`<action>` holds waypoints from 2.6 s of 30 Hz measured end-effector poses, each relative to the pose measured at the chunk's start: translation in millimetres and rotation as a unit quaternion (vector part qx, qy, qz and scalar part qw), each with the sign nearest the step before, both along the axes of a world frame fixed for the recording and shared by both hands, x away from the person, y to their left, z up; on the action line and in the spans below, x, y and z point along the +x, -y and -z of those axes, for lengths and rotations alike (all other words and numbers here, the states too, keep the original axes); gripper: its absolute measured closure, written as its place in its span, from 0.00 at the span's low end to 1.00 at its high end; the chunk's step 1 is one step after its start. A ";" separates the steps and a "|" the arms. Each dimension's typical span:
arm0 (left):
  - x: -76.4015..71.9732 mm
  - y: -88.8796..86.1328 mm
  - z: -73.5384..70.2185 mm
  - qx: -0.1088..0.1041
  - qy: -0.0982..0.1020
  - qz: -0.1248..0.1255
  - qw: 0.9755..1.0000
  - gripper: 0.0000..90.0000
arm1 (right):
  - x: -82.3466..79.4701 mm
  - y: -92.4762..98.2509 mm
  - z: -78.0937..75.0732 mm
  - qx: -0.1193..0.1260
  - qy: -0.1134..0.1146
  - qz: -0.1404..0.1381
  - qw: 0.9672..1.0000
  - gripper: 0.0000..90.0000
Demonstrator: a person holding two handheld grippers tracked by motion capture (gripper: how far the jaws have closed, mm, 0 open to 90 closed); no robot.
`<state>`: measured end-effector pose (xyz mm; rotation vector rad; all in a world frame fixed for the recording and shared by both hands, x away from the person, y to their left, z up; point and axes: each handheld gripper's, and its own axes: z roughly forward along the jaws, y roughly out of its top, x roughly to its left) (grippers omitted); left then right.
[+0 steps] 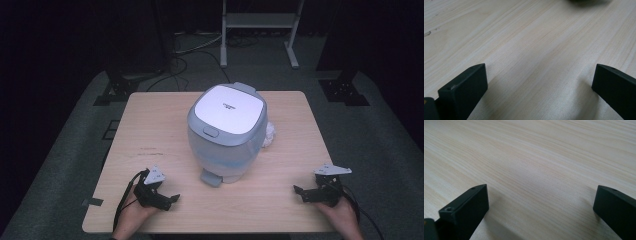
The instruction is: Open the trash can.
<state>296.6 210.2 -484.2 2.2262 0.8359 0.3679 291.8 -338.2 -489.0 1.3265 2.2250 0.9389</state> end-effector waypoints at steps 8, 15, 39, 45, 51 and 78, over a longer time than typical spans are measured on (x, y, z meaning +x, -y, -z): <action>0.0 0.1 -0.1 0.000 0.000 -0.002 1.000 0.00 | -0.2 0.4 0.0 0.000 0.000 -0.001 1.000 0.00; -1.0 -1.1 -2.6 -0.019 0.000 0.001 1.000 0.06 | -0.2 0.4 0.0 -0.001 0.000 -0.001 1.000 0.00; -1.1 0.2 -25.2 -0.059 0.004 0.027 0.998 0.43 | -1.3 0.1 -0.1 -0.001 0.000 -0.001 1.000 0.00; -0.3 0.7 -33.9 -0.060 0.009 0.029 0.998 0.52 | -1.3 0.1 -0.1 0.000 0.000 -0.001 1.000 0.00; 0.8 0.0 -42.8 -0.072 0.007 0.030 0.997 0.67 | -1.3 0.2 -0.1 -0.001 0.000 -0.002 1.000 0.00; 3.6 7.9 -89.5 -0.104 -0.004 0.074 0.992 1.00 | -1.3 0.2 -0.1 -0.001 0.000 -0.002 1.000 0.00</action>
